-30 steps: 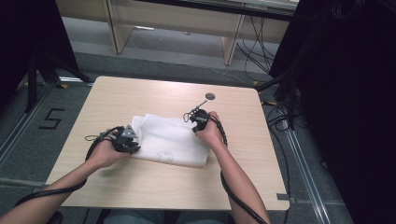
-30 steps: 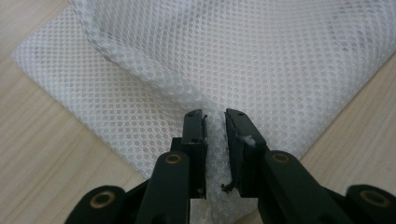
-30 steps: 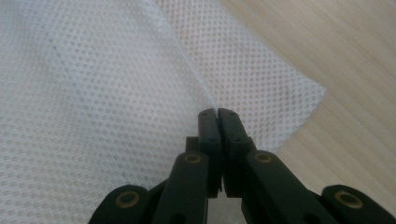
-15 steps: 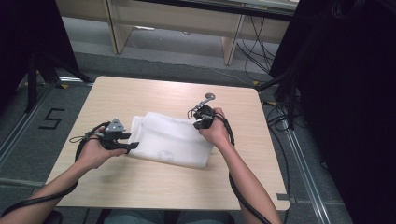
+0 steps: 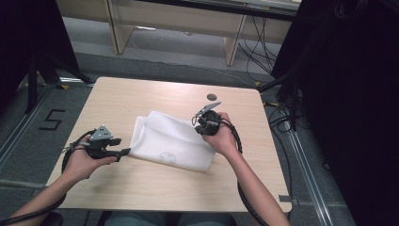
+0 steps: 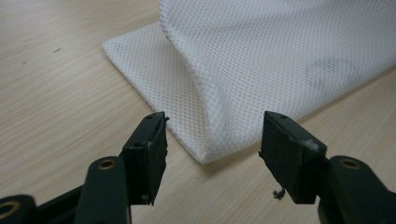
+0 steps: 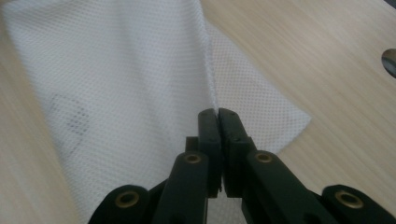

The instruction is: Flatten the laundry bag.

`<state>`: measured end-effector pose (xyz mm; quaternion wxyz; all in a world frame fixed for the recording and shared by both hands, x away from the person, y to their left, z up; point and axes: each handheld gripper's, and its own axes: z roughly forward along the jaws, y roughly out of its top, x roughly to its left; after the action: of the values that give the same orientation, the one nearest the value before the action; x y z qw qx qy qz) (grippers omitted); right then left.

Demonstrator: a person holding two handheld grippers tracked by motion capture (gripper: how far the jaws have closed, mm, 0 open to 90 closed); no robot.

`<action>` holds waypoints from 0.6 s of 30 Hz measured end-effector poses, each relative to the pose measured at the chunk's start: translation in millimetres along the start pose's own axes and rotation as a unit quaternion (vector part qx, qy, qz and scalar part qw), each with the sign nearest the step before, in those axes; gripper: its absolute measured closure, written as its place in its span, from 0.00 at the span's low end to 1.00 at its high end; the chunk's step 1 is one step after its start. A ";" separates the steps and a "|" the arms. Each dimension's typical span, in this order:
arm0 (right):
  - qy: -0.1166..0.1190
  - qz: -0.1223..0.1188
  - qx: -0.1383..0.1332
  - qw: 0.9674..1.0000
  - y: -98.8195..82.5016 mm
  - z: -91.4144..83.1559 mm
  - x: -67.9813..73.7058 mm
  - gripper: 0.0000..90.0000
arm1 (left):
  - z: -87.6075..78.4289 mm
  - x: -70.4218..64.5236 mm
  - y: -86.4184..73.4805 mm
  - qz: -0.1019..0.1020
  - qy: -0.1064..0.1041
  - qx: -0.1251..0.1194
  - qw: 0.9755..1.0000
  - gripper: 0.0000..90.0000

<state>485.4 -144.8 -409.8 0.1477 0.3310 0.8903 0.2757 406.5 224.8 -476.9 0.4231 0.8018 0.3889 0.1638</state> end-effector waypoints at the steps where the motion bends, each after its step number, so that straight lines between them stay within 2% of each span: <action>1: 0.000 0.000 0.000 1.000 0.0 0.0 0.0 0.99 | 0.0 0.0 0.0 0.000 0.000 0.000 1.000 0.44; 3: 0.015 0.011 -0.003 1.000 -3.3 -5.6 7.5 0.99 | 0.6 2.3 -0.3 -0.004 0.006 0.001 1.000 0.44; 5: 0.011 -0.005 -0.017 1.000 -4.7 -8.1 10.0 0.99 | 0.7 2.5 -0.3 -0.008 0.010 0.000 1.000 0.44; 6: 0.021 -0.005 -0.016 1.000 -5.7 -10.0 13.5 0.99 | 0.7 3.3 -0.6 -0.010 0.014 -0.001 1.000 0.44; 8: 0.014 -0.009 -0.028 0.999 -6.7 -12.2 18.5 0.99 | 0.0 5.4 -0.8 -0.006 0.017 0.005 1.000 0.44; 9: 0.018 -0.010 -0.028 0.999 -7.1 -14.3 20.8 0.99 | 1.4 4.5 -1.2 -0.014 0.020 -0.004 1.000 0.44; 10: 0.018 -0.015 -0.028 0.999 -7.3 -15.8 22.1 0.99 | 0.1 7.0 -1.1 -0.007 0.019 0.009 1.000 0.44; 13: 0.016 -0.024 -0.039 0.999 -8.9 -18.7 26.9 0.99 | 0.4 8.1 -1.8 -0.010 0.024 0.007 1.000 0.45; 14: 0.017 -0.030 -0.044 0.998 -10.4 -22.5 30.7 1.00 | 0.3 9.4 -1.9 -0.014 0.029 0.005 0.999 0.45; 15: 0.023 -0.036 -0.039 0.998 -10.6 -24.7 30.9 1.00 | 0.1 10.5 -1.8 -0.015 0.030 0.005 0.999 0.45; 16: 0.021 -0.038 -0.051 0.998 -11.8 -25.2 33.8 1.00 | -0.3 11.6 -1.6 -0.017 0.030 0.005 0.999 0.45; 17: 0.024 -0.046 -0.052 0.997 -12.3 -27.1 35.0 1.00 | 0.2 12.0 -1.8 -0.023 0.034 -0.003 0.999 0.45; 18: 0.030 -0.044 -0.055 0.997 -13.3 -28.6 37.7 1.00 | -1.5 13.7 -1.6 -0.021 0.036 0.005 0.999 0.45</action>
<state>438.1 -139.1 -397.7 0.1514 0.2742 0.8916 0.3271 413.7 236.6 -478.3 0.4079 0.7892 0.4214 0.1820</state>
